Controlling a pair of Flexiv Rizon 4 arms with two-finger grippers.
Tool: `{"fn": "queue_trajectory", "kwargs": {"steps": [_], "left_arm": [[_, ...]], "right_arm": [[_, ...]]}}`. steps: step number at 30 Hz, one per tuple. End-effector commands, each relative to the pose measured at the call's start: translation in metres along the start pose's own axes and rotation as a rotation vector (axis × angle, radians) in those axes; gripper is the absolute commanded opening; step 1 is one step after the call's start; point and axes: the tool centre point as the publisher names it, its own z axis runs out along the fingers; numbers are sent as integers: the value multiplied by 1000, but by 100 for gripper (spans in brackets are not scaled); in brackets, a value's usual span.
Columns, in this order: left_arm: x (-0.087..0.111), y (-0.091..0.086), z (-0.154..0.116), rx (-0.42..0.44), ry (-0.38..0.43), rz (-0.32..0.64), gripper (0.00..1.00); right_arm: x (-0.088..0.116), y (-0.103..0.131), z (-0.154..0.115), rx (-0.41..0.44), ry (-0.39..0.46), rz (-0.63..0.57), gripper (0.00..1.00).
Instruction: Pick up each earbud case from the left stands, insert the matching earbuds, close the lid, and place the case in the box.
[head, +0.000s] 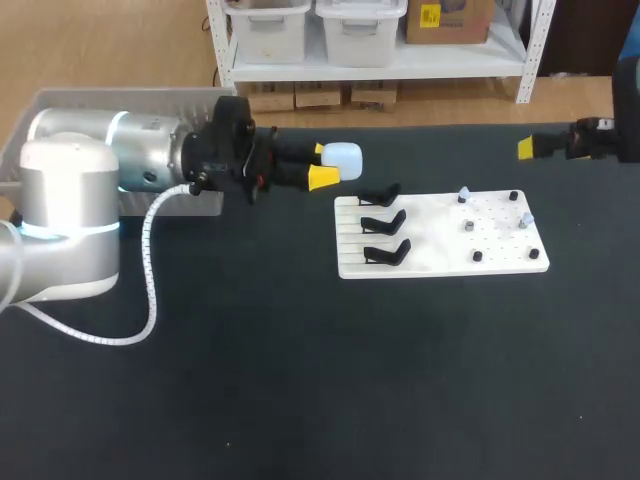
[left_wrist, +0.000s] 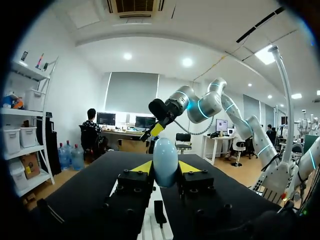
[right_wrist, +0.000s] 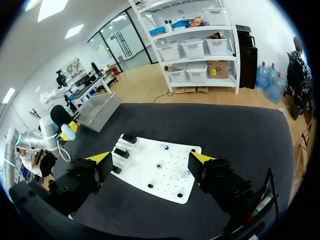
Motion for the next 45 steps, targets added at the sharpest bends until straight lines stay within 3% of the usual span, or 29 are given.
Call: {"fn": "queue_trajectory", "kwargs": {"steps": [1,13,23,34,45], "left_arm": [[3,2,5,-11,-8,5,0],[7,9,17,-9,-10,20,0],[9,8,25,-12,-10,43,0],[12,6,26,-17,-10,67,0],[12,6,26,-17,-10,67,0]], "right_arm": [[13,13,-11,-7,-8,-20,100],[36,77,-26,-121,49,-143,100],[42,132,-17,-72,133,-270,100],[45,153,1,-40,192,-300,100],[23,181,23,-51,178,-294,100]]}}
